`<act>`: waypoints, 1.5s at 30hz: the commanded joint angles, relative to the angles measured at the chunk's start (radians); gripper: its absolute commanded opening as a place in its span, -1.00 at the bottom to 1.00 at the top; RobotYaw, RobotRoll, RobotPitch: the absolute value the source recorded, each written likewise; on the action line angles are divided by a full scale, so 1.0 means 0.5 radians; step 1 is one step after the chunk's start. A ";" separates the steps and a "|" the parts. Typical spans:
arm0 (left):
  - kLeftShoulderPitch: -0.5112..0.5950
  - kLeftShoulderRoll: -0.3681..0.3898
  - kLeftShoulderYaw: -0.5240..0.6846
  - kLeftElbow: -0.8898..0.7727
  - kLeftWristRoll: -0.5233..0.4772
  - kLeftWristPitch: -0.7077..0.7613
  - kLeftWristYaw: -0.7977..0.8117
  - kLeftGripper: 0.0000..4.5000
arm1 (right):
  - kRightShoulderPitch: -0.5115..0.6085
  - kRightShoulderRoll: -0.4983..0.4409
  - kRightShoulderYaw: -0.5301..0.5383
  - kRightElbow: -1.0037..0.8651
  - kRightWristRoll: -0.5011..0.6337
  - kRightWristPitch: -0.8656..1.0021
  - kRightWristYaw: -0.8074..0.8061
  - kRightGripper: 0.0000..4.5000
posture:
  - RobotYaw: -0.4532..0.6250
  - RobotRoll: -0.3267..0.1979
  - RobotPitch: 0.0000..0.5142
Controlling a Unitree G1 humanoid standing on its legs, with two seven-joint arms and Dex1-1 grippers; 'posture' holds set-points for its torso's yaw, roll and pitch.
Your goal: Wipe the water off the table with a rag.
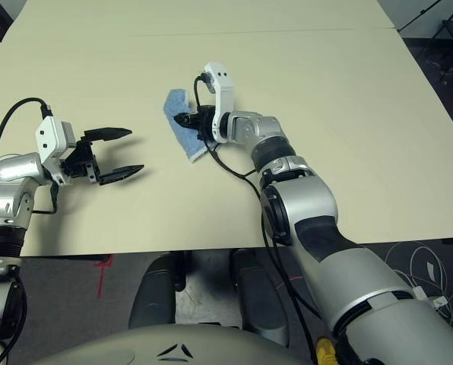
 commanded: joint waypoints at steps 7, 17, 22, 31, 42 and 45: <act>0.007 -0.009 -0.004 0.018 0.002 0.002 -0.002 1.00 | 0.191 -0.312 0.010 -0.032 -0.064 0.075 -0.085 -0.96 | 0.23 0.25 -0.03; -0.017 -0.028 -0.013 0.065 0.010 -0.025 -0.011 1.00 | 0.380 -0.814 -0.064 -0.286 -0.024 0.199 -0.149 -0.96 | 0.21 0.25 -0.04; -0.049 -0.039 -0.024 0.109 0.019 -0.043 -0.018 1.00 | 0.402 -0.912 -0.127 -0.374 0.035 0.255 -0.148 -0.96 | 0.17 0.25 -0.06; -0.094 -0.058 -0.042 0.160 0.033 -0.069 -0.029 1.00 | 0.245 -1.094 -0.289 -0.635 0.251 0.375 -0.063 -0.96 | 0.14 0.25 -0.07; -0.136 -0.087 -0.057 0.222 0.036 -0.098 -0.044 1.00 | 0.218 -1.594 -0.213 -0.636 0.177 0.434 0.092 -0.96 | 0.09 0.25 -0.08; -0.143 -0.091 -0.059 0.235 0.039 -0.107 -0.049 1.00 | 0.325 -1.629 -0.214 -0.651 0.167 0.469 0.087 -0.96 | 0.08 0.25 -0.07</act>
